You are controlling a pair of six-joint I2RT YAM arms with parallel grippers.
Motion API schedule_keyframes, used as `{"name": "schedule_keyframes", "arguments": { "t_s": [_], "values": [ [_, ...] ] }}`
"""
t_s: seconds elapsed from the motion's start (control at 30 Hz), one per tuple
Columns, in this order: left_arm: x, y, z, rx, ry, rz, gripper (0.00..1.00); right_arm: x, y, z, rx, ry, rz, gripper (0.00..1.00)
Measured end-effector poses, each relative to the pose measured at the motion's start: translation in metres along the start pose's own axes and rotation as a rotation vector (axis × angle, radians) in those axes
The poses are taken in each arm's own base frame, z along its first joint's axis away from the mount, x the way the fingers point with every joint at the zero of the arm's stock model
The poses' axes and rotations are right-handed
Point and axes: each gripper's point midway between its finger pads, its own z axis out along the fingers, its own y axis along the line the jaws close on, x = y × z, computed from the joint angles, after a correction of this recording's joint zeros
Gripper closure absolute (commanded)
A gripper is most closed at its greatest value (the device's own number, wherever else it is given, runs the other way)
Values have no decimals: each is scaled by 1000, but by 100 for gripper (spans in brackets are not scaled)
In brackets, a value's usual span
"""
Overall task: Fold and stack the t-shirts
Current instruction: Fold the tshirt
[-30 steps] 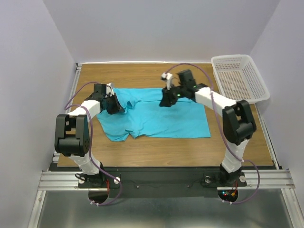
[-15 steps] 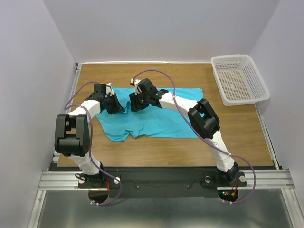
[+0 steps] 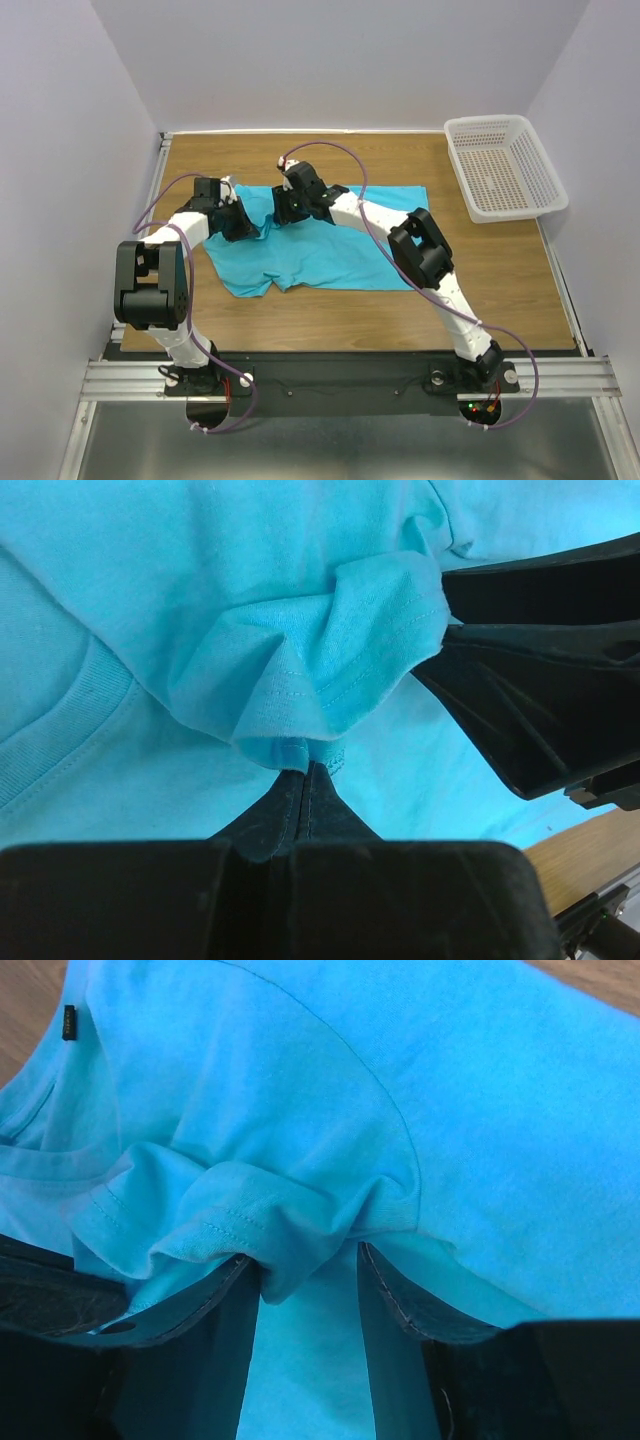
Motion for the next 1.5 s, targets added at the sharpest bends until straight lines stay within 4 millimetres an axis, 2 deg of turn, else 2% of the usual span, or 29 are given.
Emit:
{"name": "schedule_keyframes", "arguments": {
  "t_s": [0.13, 0.27, 0.4, 0.57, 0.73, 0.97, 1.1, 1.5],
  "values": [
    [0, 0, 0, 1, -1, -1, 100, 2, -1, 2, 15, -1, 3, 58],
    [0, 0, 0, 3, 0, 0, 100, 1, -3, 2, 41, -11, 3, 73],
    [-1, 2, -1, 1, -2, 7, 100, 1, -9, 3, 65, -17, -13, 84],
    [-2, 3, -2, -6, -7, 16, 100, 12, -23, 1, 113, 3, -66, 92],
    [-2, 5, -3, -17, -10, 28, 100, 10, -29, -9, 139, 4, -146, 93],
    [-3, 8, -8, -36, -15, 40, 100, -21, -26, -37, 161, -58, -259, 93],
    [-3, 8, -11, -40, -16, 50, 100, -29, -24, -43, 160, -73, -305, 93],
    [-2, 6, -18, -33, -14, 80, 98, 2, -38, -39, 162, 8, -385, 92]
  ]
}}
